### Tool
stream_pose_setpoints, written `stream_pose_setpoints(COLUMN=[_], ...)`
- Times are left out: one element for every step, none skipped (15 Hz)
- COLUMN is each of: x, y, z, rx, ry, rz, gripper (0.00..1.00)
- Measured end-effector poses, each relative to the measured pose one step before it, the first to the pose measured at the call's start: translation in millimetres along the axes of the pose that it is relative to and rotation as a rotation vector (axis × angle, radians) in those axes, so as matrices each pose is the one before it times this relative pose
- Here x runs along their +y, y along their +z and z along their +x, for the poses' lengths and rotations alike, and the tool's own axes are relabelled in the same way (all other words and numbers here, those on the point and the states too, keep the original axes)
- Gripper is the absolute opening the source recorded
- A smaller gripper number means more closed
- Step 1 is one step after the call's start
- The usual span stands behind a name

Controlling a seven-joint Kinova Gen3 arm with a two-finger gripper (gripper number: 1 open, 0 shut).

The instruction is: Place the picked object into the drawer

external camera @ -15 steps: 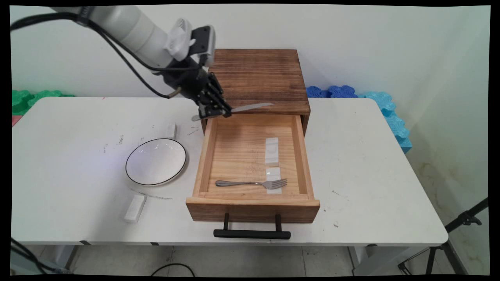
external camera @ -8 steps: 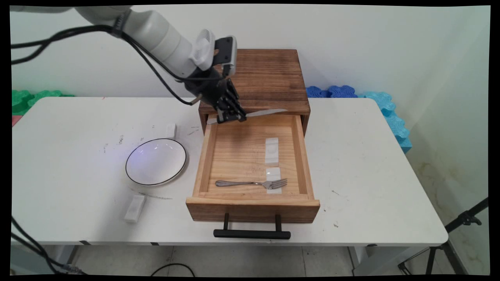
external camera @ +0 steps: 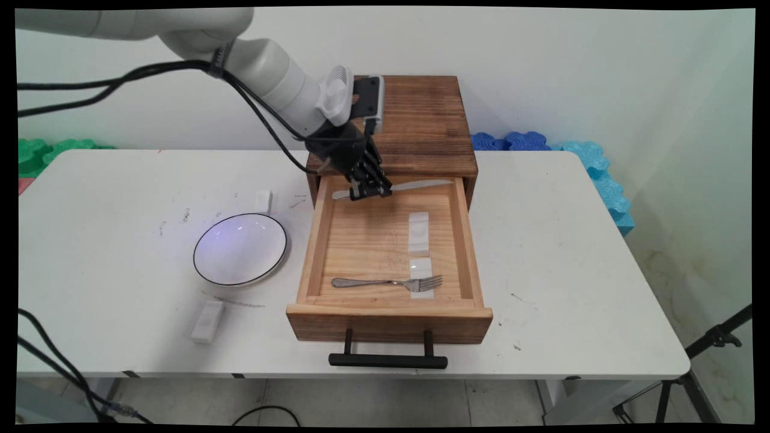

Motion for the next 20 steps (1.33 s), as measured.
stream_pose_setpoints(x=[-0.03, 0.08, 0.18, 0.20, 0.34, 0.32, 0.54, 0.40, 0.68, 0.78, 0.65, 0.71, 0.81, 0.74, 0.54, 0.35, 0.46, 0.52, 0.56, 0.47], y=[4.62, 2.59, 3.79, 2.52, 3.75, 2.39, 3.52, 2.28, 3.29, 4.19, 2.91, 2.78, 3.09, 2.99, 2.45, 1.70, 2.03, 2.47, 2.36, 1.88], z=[-0.37, -0.29, -0.69, -0.44, -0.68, -0.60, -0.83, -0.55, -0.92, -1.19, -1.08, -1.18, -1.25, -1.24, -1.05, -0.76, -0.96, -1.26, -1.10, -0.95], rx=[-0.00340, -0.00198, -0.00302, -0.00187, -0.00266, -0.00185, -0.00246, -0.00143, -0.00217, -0.00235, -0.00159, -0.00164, -0.00159, -0.00132, -0.00103, -0.00082, -0.00088, -0.00128, -0.00103, -0.00093], ry=[0.00068, 0.00038, 0.00061, 0.00083, 0.00107, 0.00085, 0.00105, 0.00052, 0.00065, 0.00116, 0.00054, 0.00039, 0.00032, 0.00062, 0.00036, 0.00030, 0.00051, 0.00016, -0.00023, -0.00036], rz=[-0.00131, -0.00076, -0.00117, -0.00091, -0.00165, -0.00113, -0.00181, -0.00130, -0.00191, -0.00215, -0.00163, -0.00162, -0.00180, -0.00187, -0.00139, -0.00092, -0.00126, -0.00149, -0.00167, -0.00137], gripper=[0.00, 0.00, 0.00, 0.00, 0.00, 0.00, 0.00, 0.00, 0.00, 0.00, 0.00, 0.00, 0.00, 0.00, 0.00, 0.00, 0.00, 0.00, 0.00, 0.00])
